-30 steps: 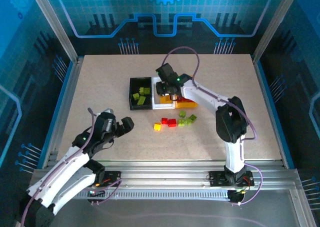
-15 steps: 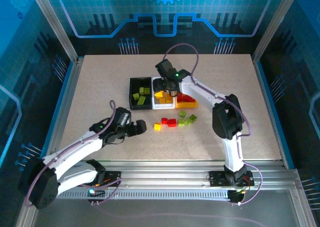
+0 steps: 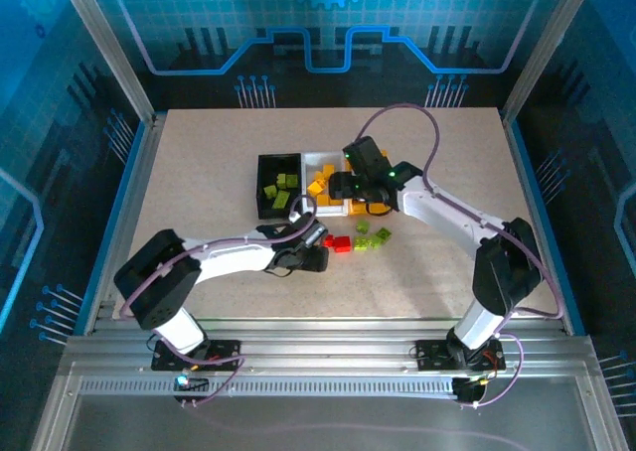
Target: Sort the legos into containers by color
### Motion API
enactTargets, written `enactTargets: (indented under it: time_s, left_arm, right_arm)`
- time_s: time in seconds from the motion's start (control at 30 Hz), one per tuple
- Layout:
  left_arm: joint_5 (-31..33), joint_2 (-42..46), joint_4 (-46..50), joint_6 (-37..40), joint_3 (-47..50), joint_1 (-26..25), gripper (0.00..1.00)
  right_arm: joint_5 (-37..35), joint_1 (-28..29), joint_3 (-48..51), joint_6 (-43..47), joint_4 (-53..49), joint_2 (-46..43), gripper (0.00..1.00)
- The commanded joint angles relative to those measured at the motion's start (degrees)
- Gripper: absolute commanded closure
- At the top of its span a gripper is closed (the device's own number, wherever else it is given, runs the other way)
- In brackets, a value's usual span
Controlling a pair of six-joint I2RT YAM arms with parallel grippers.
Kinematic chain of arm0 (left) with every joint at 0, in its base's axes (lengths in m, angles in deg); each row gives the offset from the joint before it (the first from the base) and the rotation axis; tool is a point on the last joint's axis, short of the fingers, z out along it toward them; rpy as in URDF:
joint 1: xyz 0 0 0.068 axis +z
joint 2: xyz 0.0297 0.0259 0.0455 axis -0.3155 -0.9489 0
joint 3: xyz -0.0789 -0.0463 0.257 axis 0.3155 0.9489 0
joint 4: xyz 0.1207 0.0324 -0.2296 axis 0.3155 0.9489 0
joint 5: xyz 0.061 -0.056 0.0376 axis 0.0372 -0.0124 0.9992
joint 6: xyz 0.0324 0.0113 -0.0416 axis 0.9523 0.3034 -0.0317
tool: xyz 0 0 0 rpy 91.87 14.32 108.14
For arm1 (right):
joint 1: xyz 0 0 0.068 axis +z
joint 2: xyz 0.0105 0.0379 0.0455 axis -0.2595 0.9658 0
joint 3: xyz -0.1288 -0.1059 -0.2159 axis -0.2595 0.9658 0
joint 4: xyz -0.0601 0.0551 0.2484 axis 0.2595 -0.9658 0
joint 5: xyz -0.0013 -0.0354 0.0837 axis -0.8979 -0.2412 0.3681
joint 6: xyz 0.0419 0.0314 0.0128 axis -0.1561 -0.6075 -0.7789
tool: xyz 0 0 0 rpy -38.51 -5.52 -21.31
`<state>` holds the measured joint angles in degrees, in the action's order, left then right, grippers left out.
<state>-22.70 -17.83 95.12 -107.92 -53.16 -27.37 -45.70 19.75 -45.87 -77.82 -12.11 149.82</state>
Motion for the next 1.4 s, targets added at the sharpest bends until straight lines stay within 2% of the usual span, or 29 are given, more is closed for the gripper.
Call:
enactTargets:
  time_s: [0.0, 0.17, 0.33, 0.43, 0.6, 0.7, 0.97, 1.13, 1.27, 1.37]
  left_arm:
    - [3.9, -2.9, -0.5, 2.2, -2.9, -0.2, 0.30]
    - [5.0, -6.4, -2.3, 3.4, -4.5, -0.2, 0.43]
    - [4.6, -6.6, -2.0, 2.8, -4.9, -0.3, 0.67]
    - [4.5, -3.2, -1.1, 1.6, -3.7, -0.2, 0.71]
    - [5.3, 4.9, 3.2, 0.9, -6.4, 0.5, 0.72]
    - [3.5, 4.8, 4.7, 1.4, -12.4, 2.8, 0.71]
    - [-0.5, -9.9, 6.3, 1.1, -30.9, 10.2, 0.72]
    - [-0.5, -20.4, 11.0, 1.6, -43.1, 12.0, 0.71]
    - [-0.5, -25.6, 14.3, 1.5, -49.2, 12.7, 0.63]
    - [-1.5, -26.3, 14.7, 1.2, -50.9, 12.7, 0.47]
  right_arm:
    - [0.1, -0.9, 1.6, -1.1, 2.0, -3.3, 0.26]
    - [0.4, -1.5, 2.8, -0.6, 2.0, -5.2, 0.25]
    - [0.3, -2.1, 3.5, -0.5, 1.5, -6.6, 0.25]
    - [0.1, -2.4, 4.5, -0.7, 1.5, -7.7, 0.25]
    - [0.3, -2.6, 7.6, -1.5, 2.0, -10.3, 0.26]
    - [0.3, -2.6, 9.9, -2.3, 1.8, -12.0, 0.25]
    - [0.6, -2.6, 18.6, -4.1, 0.4, -17.6, 0.26]
    - [1.4, -2.6, 24.3, -4.8, -2.2, -22.0, 0.25]
    - [1.4, -2.7, 29.2, -6.0, -3.2, -24.6, 0.25]
    - [1.7, -3.0, 31.3, -7.2, -3.1, -25.0, 0.24]
